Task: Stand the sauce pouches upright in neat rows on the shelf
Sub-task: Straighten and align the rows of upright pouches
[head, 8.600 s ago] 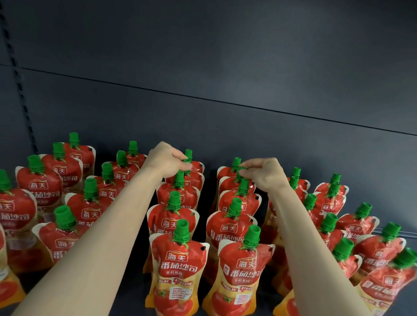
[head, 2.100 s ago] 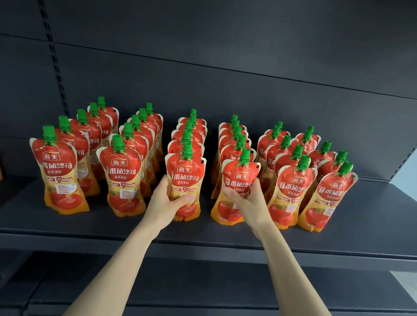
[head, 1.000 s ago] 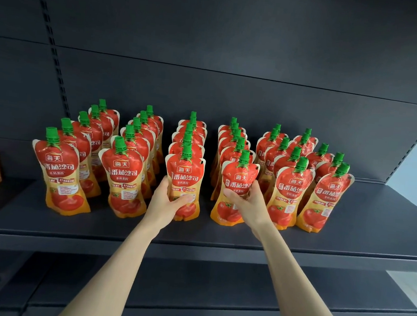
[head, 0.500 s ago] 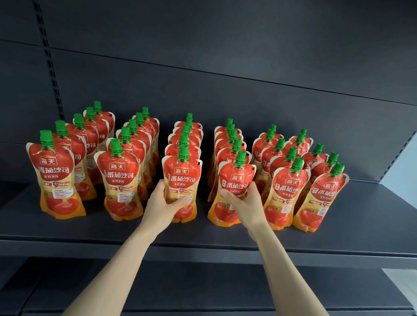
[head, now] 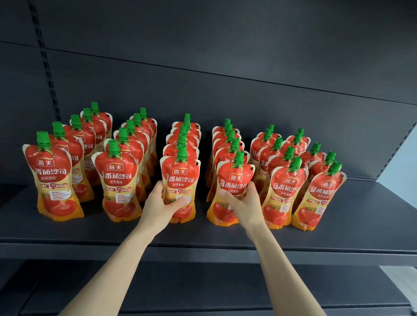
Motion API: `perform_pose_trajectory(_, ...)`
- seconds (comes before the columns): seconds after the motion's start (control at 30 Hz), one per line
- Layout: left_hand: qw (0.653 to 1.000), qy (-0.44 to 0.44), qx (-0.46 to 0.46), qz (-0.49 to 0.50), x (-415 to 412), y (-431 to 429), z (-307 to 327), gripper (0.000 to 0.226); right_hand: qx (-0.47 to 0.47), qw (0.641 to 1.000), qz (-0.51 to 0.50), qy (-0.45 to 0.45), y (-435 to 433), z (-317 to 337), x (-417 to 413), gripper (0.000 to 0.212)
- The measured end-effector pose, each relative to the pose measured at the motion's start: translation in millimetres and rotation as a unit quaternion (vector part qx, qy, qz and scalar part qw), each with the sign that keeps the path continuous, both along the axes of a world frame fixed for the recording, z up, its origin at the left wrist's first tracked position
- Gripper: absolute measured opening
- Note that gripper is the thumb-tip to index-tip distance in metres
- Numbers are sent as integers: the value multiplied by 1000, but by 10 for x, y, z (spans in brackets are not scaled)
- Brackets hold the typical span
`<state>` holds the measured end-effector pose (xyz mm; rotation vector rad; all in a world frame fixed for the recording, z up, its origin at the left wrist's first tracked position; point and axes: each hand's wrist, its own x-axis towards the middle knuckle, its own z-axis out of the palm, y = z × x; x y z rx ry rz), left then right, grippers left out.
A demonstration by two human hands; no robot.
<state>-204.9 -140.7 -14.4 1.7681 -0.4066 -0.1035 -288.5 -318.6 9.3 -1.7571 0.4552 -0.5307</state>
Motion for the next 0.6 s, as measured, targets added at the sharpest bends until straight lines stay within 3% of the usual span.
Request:
perform_pose_trajectory(0.23,999,-20,20,23,-157,40,31,62,-48,999,-14,-6,70,24,-174,69)
perform_pose_trajectory(0.4,996,-76,21,46,-407,137,-49,67,-81,994,-71,-11,73,5,-447,60)
perform_pose_trajectory(0.6,987,-152,26,45,-834,66,-49,41,-94,991,-94,-20,-36,-23,-883,32)
